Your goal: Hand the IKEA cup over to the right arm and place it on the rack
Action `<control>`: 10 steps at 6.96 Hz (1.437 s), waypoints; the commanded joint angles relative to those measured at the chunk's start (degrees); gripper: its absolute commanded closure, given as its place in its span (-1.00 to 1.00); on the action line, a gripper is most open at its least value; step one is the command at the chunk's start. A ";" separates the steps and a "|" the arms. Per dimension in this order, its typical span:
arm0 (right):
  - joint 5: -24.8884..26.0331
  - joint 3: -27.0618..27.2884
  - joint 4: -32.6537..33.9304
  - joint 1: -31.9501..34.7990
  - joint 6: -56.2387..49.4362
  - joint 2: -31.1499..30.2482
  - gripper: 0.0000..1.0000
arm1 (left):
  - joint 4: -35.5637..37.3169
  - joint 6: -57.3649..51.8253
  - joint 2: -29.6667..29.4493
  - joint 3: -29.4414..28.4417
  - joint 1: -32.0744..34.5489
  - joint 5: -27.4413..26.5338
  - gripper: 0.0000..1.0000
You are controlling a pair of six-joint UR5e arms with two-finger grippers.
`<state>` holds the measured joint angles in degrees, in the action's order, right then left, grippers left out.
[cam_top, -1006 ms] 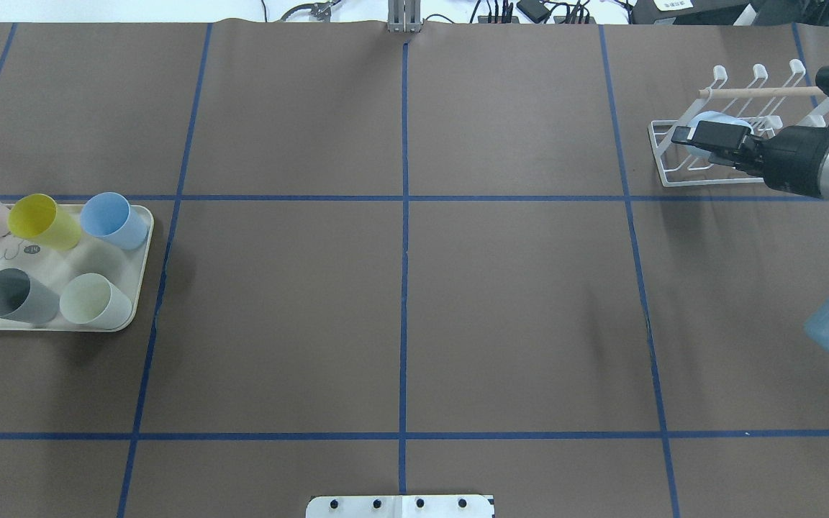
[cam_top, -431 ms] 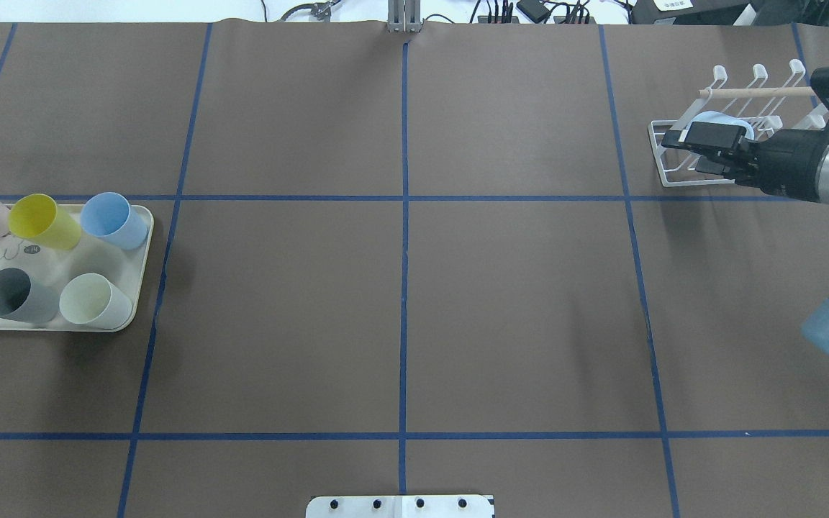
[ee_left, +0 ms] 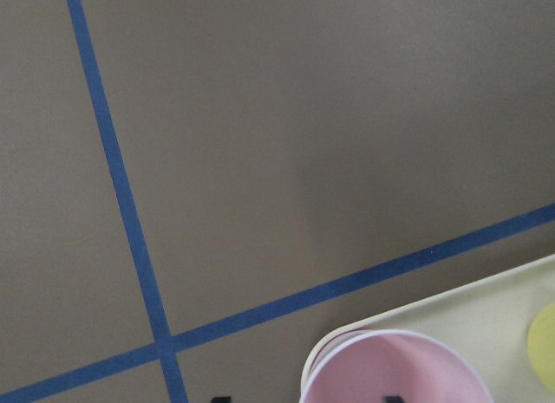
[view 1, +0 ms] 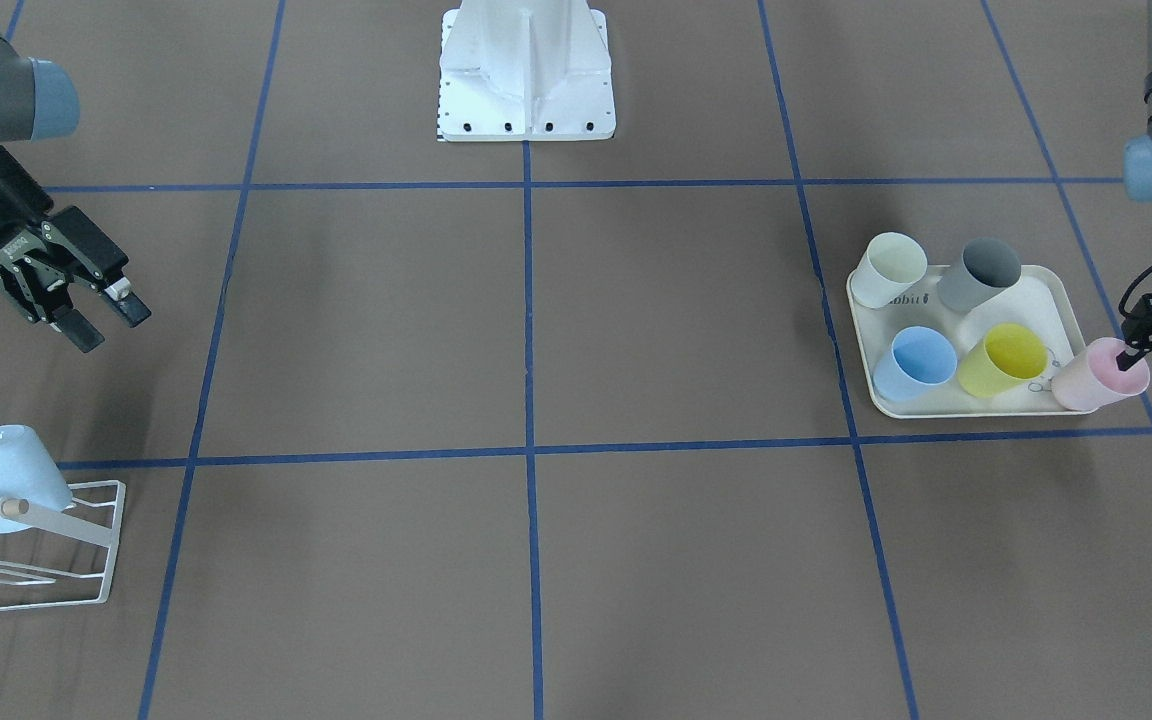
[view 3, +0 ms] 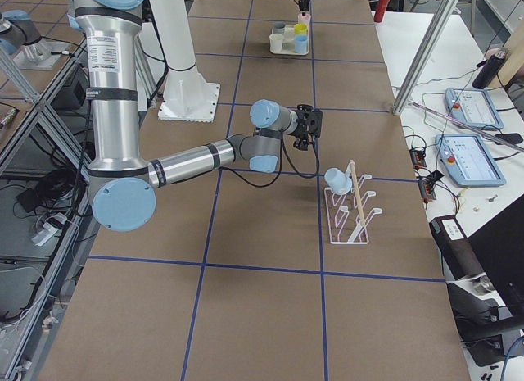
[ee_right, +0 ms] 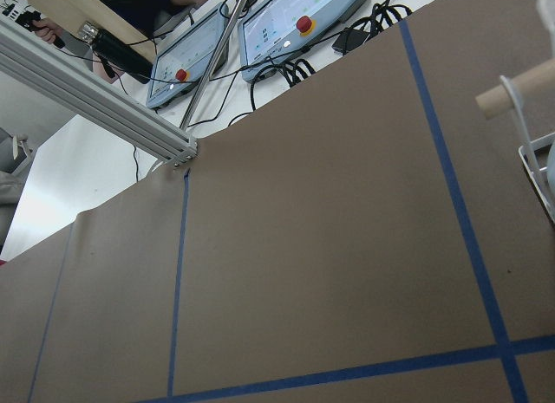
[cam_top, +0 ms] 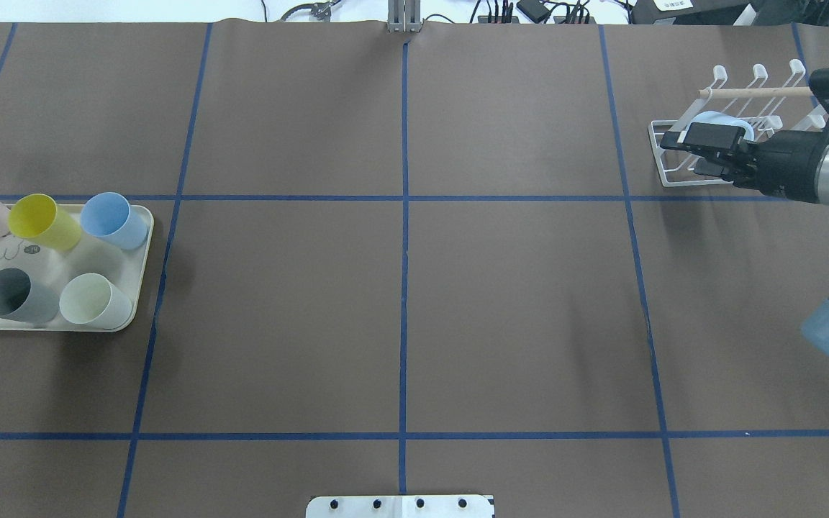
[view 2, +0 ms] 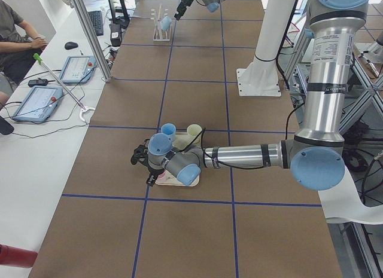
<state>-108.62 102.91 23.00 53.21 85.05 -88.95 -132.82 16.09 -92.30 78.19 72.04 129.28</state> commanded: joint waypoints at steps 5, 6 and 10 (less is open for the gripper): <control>-0.01 0.10 0.03 -0.03 0.03 0.00 -0.99 | -0.15 -0.09 -0.07 -1.19 -1.64 -0.87 1.00; -0.01 0.01 0.03 -0.03 0.12 0.00 -0.99 | -0.15 -0.09 0.19 -0.59 -1.29 -2.18 1.00; -0.01 0.01 0.03 -0.03 0.12 1.57 -0.99 | 4.65 1.04 0.63 11.85 6.53 -1.58 1.00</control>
<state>-108.69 103.02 23.03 53.17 85.16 -88.21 -130.81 16.35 -91.84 85.33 77.23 127.48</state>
